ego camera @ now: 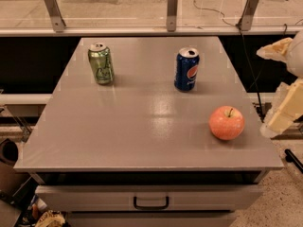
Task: Pick apple
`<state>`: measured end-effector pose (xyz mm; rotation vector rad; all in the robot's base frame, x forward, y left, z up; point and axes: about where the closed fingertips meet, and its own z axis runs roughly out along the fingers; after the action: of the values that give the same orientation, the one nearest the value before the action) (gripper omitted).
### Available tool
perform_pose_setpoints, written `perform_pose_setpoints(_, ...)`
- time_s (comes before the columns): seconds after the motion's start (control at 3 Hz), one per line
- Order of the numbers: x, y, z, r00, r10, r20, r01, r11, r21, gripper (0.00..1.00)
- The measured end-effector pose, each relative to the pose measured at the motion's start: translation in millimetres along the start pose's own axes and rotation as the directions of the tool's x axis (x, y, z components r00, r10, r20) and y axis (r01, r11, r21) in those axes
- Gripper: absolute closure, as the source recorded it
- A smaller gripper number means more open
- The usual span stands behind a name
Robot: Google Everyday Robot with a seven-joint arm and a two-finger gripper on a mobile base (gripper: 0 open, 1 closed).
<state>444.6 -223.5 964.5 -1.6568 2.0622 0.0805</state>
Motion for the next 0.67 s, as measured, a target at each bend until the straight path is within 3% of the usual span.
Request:
perform_pose_setpoints(0.33,28,-9,25,0.982,0.003,0.187,0.000,0.9999,-0.017,0.00)
perform_pose_setpoints(0.67,45,-15,54,0.913,0.002,0.408,0.011,0.9995,-0.030,0.00)
